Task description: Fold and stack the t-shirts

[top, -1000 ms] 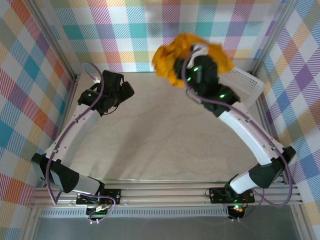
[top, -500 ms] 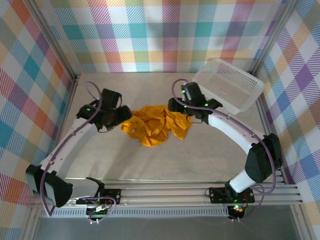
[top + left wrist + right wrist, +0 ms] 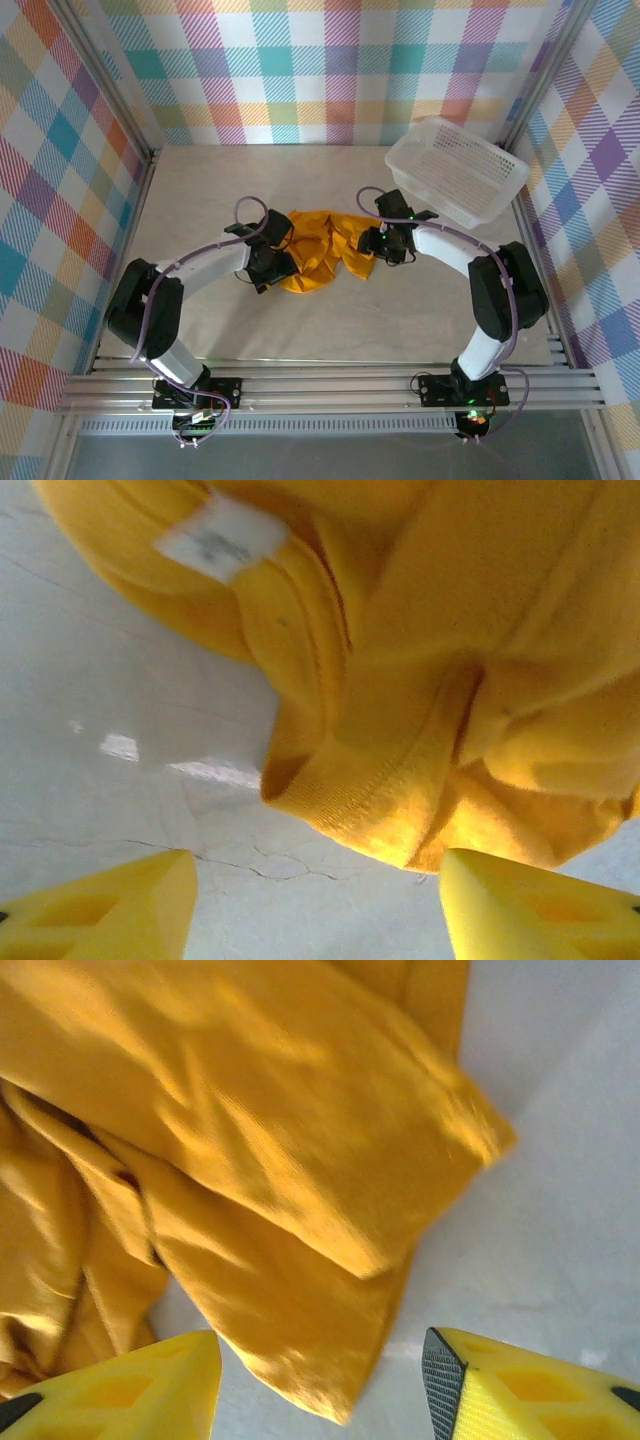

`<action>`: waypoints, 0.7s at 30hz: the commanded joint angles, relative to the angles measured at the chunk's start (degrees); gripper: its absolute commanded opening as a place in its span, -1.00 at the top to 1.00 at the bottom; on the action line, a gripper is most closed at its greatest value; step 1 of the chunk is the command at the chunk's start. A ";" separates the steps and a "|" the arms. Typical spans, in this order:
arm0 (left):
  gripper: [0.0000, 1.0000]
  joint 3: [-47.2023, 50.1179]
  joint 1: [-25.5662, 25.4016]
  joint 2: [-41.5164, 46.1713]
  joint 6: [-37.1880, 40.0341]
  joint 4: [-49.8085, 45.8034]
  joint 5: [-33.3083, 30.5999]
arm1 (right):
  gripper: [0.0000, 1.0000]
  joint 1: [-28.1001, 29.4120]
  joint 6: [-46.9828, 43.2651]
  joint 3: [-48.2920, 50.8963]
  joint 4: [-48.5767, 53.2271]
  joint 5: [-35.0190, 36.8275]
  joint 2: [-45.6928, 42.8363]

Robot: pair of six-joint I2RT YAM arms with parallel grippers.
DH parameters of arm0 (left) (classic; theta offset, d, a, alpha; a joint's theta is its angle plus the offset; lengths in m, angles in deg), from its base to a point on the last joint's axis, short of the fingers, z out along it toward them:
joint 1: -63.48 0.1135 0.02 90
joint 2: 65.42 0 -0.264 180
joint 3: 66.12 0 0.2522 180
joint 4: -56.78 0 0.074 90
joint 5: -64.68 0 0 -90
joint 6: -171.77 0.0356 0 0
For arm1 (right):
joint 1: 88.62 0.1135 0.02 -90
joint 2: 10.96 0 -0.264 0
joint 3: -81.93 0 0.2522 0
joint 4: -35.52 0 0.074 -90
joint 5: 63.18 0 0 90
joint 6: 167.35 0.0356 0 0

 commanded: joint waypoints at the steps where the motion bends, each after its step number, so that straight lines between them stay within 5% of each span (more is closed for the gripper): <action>1: -0.39 -0.78 -2.02 -2.53 -2.31 -0.15 1.67 | -0.15 0.44 2.66 2.87 1.76 -3.20 -2.66; 9: -0.29 -4.60 -2.29 -10.23 -5.09 5.44 1.18 | -0.18 0.70 4.69 2.95 0.94 -6.12 1.00; 13: 0.26 -7.10 -2.27 -12.45 -4.47 6.22 -1.03 | -0.08 1.03 5.70 -0.08 -0.18 -6.99 4.63; 16: 0.76 -8.69 -1.87 -11.49 -4.56 5.04 -2.63 | 0.21 1.49 6.71 -2.78 -0.26 -7.13 7.27; 21: 1.00 -9.86 -0.89 -4.50 -4.47 1.73 -5.38 | 0.90 1.39 7.82 -5.56 0.10 -3.05 6.36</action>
